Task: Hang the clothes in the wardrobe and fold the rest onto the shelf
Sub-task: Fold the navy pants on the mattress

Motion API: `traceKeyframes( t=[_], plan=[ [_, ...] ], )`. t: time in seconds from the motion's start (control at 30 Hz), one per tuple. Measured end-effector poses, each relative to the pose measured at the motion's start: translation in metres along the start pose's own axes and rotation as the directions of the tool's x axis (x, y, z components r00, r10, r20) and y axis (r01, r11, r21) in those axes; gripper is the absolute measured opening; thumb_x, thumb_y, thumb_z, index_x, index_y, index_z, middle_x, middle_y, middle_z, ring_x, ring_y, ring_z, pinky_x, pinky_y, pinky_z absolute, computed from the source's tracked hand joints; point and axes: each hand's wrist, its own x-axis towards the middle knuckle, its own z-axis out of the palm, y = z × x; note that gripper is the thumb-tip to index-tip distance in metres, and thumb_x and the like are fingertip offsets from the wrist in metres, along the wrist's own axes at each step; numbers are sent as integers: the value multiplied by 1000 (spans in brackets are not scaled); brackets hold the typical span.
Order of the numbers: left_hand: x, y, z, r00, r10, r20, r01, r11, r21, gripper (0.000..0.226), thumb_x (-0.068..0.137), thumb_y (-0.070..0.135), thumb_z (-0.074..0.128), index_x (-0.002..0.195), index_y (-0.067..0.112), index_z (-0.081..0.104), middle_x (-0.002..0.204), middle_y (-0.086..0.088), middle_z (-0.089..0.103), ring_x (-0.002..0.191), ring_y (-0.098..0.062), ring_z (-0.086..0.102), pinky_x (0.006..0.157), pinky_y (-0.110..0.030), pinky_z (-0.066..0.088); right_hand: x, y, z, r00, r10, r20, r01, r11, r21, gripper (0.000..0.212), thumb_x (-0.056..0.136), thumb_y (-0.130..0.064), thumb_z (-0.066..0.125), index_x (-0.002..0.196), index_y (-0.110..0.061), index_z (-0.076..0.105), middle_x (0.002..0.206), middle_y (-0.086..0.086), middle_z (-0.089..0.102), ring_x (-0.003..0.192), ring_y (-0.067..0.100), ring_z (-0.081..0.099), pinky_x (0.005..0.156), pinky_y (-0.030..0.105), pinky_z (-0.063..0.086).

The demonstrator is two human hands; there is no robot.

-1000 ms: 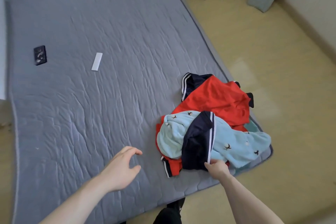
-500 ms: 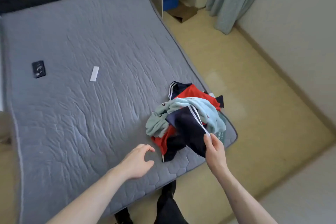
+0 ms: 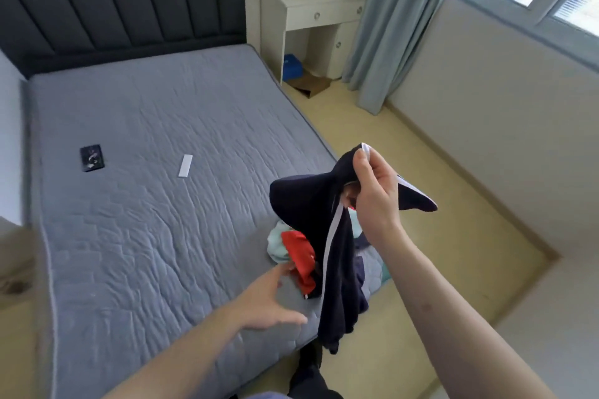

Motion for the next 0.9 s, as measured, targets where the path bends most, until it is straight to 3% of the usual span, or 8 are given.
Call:
traceKeyframes(
  t=[0.13,0.23,0.3,0.57,0.67,0.77,0.83,0.9],
  plan=[
    [-44,-18,-9,993,-94,66,96,995,-29,109,60,72,83,151,41,30,146,25,39,136,-2,39,106,-21,34,-28,-23,57,997,-35,69,33,999,27,44,108,-33,48,77,-1,38,66,11,40,45,17,45,42,26,45],
    [-76,-43,-3,980,-181,79,181,983,9,67,80,61,74,139,38,51,133,23,53,129,-5,50,100,-20,38,-47,-27,86,996,-35,77,31,998,59,46,106,-36,51,81,1,43,67,10,43,47,19,49,45,29,48],
    [-92,-60,2,980,-198,-4,198,980,13,25,98,43,60,116,26,65,116,9,67,116,-19,63,87,-26,45,-56,-28,101,996,-30,80,24,997,75,46,106,-36,52,84,4,44,70,12,44,49,19,50,46,30,49],
    [-149,-64,-38,836,-234,-496,47,931,-361,26,107,18,48,91,2,61,79,-4,61,76,-17,55,79,-43,49,-39,-25,139,965,166,203,-168,986,-8,25,100,-31,62,95,-8,67,84,1,72,83,22,75,72,32,62],
    [-166,-33,-76,761,-259,-595,-186,792,-582,28,109,18,46,90,0,56,83,-9,58,81,-21,53,77,-37,45,-40,-15,148,871,359,335,-244,909,-339,46,98,-24,67,141,-12,57,132,-1,66,111,22,70,91,40,61],
    [-182,-13,-119,713,-396,-579,-324,547,-772,24,108,23,47,107,4,62,99,-18,60,94,-27,54,87,-42,43,-68,-5,153,798,399,451,-37,780,-625,43,90,-13,69,133,-15,65,134,3,66,114,18,67,100,42,56],
    [-193,-14,-140,719,-495,-488,-310,401,-862,35,107,30,47,110,1,67,104,-20,64,96,-28,60,91,-38,49,-102,6,154,657,458,599,60,760,-647,38,86,-11,69,123,-22,70,122,-8,71,103,8,70,91,25,57],
    [-205,-15,-151,714,-564,-414,-284,307,-908,38,107,34,45,94,4,65,89,-13,60,81,-22,59,75,-28,52,-139,18,158,448,547,707,153,732,-664,39,85,-22,73,123,-28,68,118,-17,70,97,-1,70,80,12,55]
  ],
)
